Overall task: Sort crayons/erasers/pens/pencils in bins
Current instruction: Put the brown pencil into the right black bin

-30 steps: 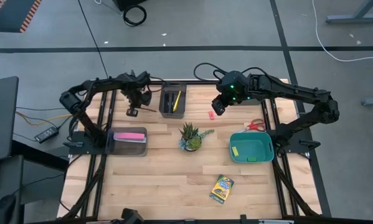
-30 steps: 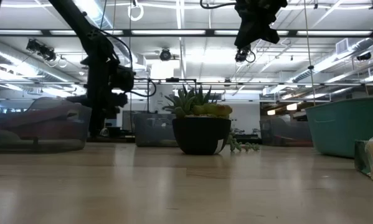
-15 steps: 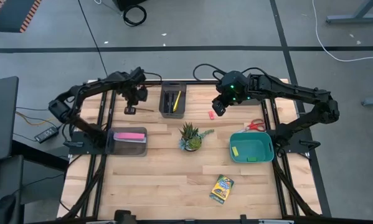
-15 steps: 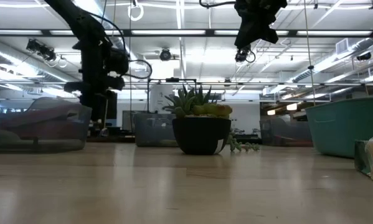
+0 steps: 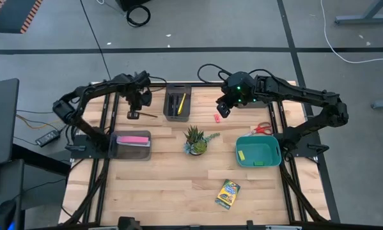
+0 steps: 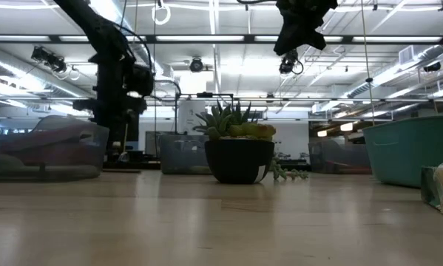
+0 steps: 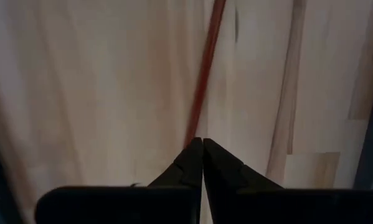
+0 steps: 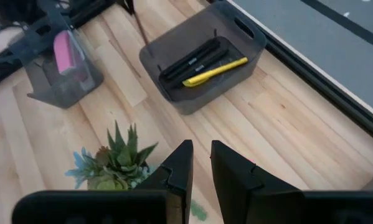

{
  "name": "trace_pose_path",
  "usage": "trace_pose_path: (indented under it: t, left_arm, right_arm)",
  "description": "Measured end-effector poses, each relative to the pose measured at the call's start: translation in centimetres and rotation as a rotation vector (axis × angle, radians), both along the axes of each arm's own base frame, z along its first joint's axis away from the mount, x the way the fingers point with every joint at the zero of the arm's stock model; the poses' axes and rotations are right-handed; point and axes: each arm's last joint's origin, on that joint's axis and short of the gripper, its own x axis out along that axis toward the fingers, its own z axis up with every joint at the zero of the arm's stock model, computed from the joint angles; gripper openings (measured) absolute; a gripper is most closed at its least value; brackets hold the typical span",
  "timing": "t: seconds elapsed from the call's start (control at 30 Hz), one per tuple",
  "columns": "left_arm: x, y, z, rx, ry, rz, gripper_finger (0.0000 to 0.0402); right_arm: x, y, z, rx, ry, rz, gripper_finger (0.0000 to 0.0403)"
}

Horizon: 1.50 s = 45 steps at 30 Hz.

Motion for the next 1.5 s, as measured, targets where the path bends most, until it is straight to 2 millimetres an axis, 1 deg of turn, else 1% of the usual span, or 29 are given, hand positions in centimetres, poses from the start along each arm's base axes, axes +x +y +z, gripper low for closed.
trace_pose_path:
  t: [0.23,0.3,0.4,0.6,0.73,0.83,0.93,1.0,1.1,1.17,1.5]
  left_arm:
    - [-0.1,0.2,-4.1,-0.096,0.156,0.008,0.0053]
    - [-0.2,0.3,-4.7,-0.1,0.174,0.008,0.0068]
    - [-0.1,0.4,-5.1,-0.077,0.179,0.008,0.0092]
    - [0.0,0.6,-4.8,-0.058,0.178,0.022,0.0139]
    - [0.3,0.9,-3.8,-0.064,0.185,0.06,0.0164]
    - [0.3,1.3,-3.1,-0.052,0.177,0.06,0.0174]
    - [-0.1,1.9,-2.9,-0.021,0.179,0.043,0.0176]
    - [-0.7,2.7,-2.9,0.007,0.18,0.057,0.0175]
    - [-1.4,4.0,-3.0,0.055,0.139,0.151,0.0173]
    - [-1.7,4.4,-3.0,0.063,0.129,0.19,0.0173]
    - [-0.9,3.3,-3.0,0.052,0.171,0.172,0.0176]
  right_arm:
    - [0.3,0.0,0.4,0.049,-0.074,-0.046,0.0065]
    - [0.5,-0.1,0.5,0.058,-0.104,-0.06,0.0065]
    - [0.7,-0.1,0.7,0.067,-0.135,-0.072,0.0065]
    - [0.7,-0.1,0.7,0.073,-0.138,-0.077,0.0065]
    - [0.7,-0.1,0.7,0.07,-0.137,-0.075,0.0065]
    - [0.7,-0.1,0.7,0.056,-0.132,-0.062,0.0065]
    - [0.7,-0.1,0.7,0.038,-0.126,-0.055,0.0065]
    - [0.6,-0.2,0.7,0.027,-0.122,-0.058,0.0065]
    - [0.6,-0.2,0.7,0.021,-0.12,-0.055,0.0065]
    - [0.6,-0.2,0.7,0.021,-0.119,-0.055,0.0065]
    - [0.6,-0.2,0.7,-0.012,-0.105,-0.027,0.0065]
